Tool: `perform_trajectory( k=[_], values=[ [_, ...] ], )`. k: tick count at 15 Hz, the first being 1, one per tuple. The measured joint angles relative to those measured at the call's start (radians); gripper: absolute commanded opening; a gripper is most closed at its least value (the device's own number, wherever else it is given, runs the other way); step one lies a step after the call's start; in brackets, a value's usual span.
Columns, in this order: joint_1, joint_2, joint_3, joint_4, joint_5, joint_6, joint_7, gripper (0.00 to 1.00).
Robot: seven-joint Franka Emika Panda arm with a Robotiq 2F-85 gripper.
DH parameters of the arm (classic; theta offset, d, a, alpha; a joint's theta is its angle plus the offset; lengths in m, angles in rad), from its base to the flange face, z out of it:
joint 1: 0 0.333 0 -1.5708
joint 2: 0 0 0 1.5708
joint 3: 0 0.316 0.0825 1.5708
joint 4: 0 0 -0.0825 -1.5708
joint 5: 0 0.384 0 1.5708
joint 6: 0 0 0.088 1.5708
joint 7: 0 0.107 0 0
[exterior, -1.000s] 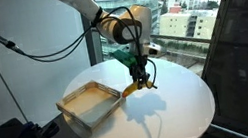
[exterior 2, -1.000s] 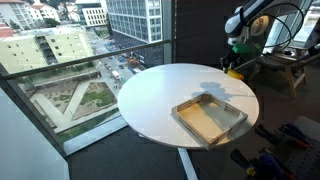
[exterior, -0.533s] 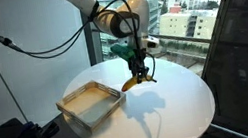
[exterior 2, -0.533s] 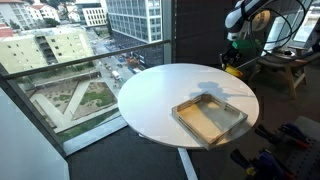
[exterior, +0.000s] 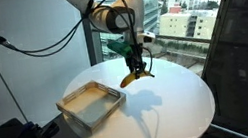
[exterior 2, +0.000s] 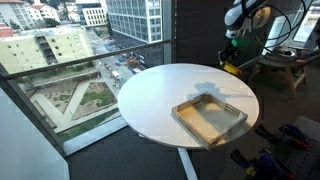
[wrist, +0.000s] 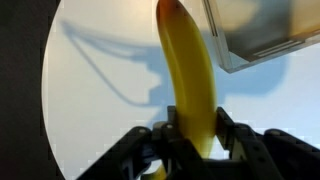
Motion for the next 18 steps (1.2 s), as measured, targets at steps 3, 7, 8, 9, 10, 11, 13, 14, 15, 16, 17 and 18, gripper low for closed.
perform_trajectory(
  k=[3, 7, 8, 9, 10, 11, 13, 14, 15, 16, 17, 18],
  values=[
    [0.012, -0.015, 0.000, -0.011, -0.027, 0.006, 0.000, 0.16],
    [0.028, -0.036, 0.000, -0.030, -0.059, 0.006, 0.000, 0.16],
    [0.032, -0.042, 0.000, -0.035, -0.063, 0.006, 0.000, 0.16],
    [0.035, -0.047, 0.001, -0.041, -0.065, 0.006, -0.001, 0.16],
    [0.038, -0.054, 0.002, -0.047, -0.065, 0.005, -0.005, 0.16],
    [0.039, -0.060, 0.005, -0.053, -0.065, 0.004, -0.011, 0.16],
    [0.039, -0.072, 0.012, -0.064, -0.065, -0.002, -0.021, 0.16],
    [0.039, -0.079, 0.015, -0.070, -0.065, -0.007, -0.026, 0.16],
    [0.039, -0.087, 0.019, -0.076, -0.065, -0.012, -0.032, 0.16],
    [0.039, -0.094, 0.024, -0.081, -0.065, -0.019, -0.037, 0.16],
    [0.039, -0.102, 0.029, -0.086, -0.064, -0.023, -0.041, 0.16],
    [0.040, -0.110, 0.033, -0.093, -0.064, -0.026, -0.047, 0.16]
  ],
)
